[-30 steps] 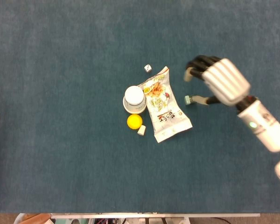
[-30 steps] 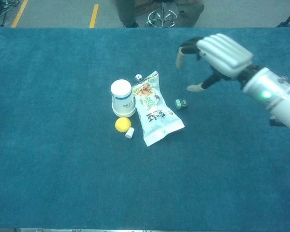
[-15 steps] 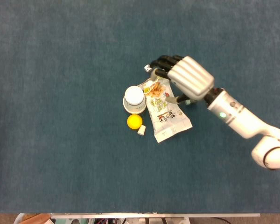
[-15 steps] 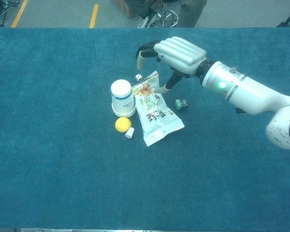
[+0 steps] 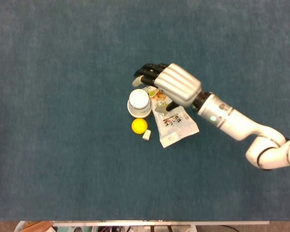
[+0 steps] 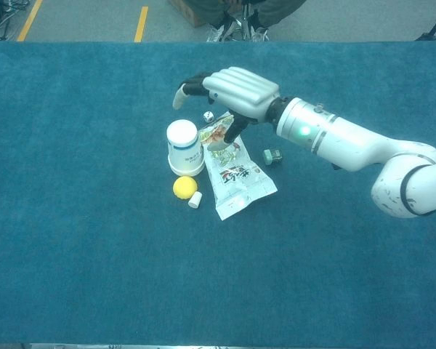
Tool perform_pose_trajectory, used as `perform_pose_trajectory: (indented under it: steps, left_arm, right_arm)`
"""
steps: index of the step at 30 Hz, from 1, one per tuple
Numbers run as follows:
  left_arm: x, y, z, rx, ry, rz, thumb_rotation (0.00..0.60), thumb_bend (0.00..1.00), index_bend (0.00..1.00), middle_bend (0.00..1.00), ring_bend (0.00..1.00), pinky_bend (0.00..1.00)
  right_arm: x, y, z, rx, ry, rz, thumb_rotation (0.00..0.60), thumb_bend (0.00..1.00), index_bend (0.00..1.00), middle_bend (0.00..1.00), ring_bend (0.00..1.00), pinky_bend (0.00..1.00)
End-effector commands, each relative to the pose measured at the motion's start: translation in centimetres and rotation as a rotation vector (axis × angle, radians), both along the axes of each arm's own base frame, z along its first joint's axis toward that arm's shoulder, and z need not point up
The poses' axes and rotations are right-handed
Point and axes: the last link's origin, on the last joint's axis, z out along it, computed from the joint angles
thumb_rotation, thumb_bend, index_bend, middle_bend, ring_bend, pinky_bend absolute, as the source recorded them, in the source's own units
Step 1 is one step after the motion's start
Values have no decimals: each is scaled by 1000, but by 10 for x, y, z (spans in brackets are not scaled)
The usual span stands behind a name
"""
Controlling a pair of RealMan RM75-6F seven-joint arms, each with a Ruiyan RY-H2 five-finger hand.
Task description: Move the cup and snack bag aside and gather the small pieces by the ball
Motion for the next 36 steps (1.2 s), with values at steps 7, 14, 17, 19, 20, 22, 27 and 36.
perform_pose_trajectory:
  steps: [7, 14, 17, 19, 20, 22, 27, 36]
  left_arm:
    - [-4, -3, 0, 5, -14, 8, 600, 309, 551, 497, 333, 495]
    - [-6, -5, 0, 7, -22, 9, 600, 309, 551, 497, 333, 495]
    - [-7, -6, 1, 10, -25, 12, 600, 309, 551, 497, 333, 495]
    - [-8, -6, 1, 11, -27, 14, 600, 309, 551, 497, 333, 495]
    - [-9, -6, 1, 12, -27, 15, 600, 309, 551, 497, 333, 495]
    - [-10, -7, 1, 12, -29, 19, 600, 309, 551, 497, 333, 495]
    - [-11, -6, 1, 11, -31, 20, 600, 309, 551, 497, 334, 495]
    - [-11, -6, 0, 11, -28, 20, 600, 308, 552, 497, 334, 496]
  right_arm:
    - [14, -2, -16, 35, 12, 35, 600, 0, 287, 235, 180, 360]
    - [18, -3, -29, 51, 38, 46, 600, 0, 287, 270, 181, 364]
    - [19, -3, -32, 55, 38, 48, 600, 0, 323, 327, 227, 385]
    - [19, -4, -33, 51, 38, 49, 600, 0, 386, 370, 270, 396]
    - [18, -4, -34, 49, 38, 50, 600, 0, 418, 392, 293, 403]
    - [17, -5, -34, 37, 33, 50, 600, 0, 476, 437, 340, 435]
    - [16, -5, -34, 9, 6, 47, 600, 0, 614, 546, 453, 530]
    - [15, -6, -30, -22, -43, 41, 600, 0, 703, 634, 541, 614]
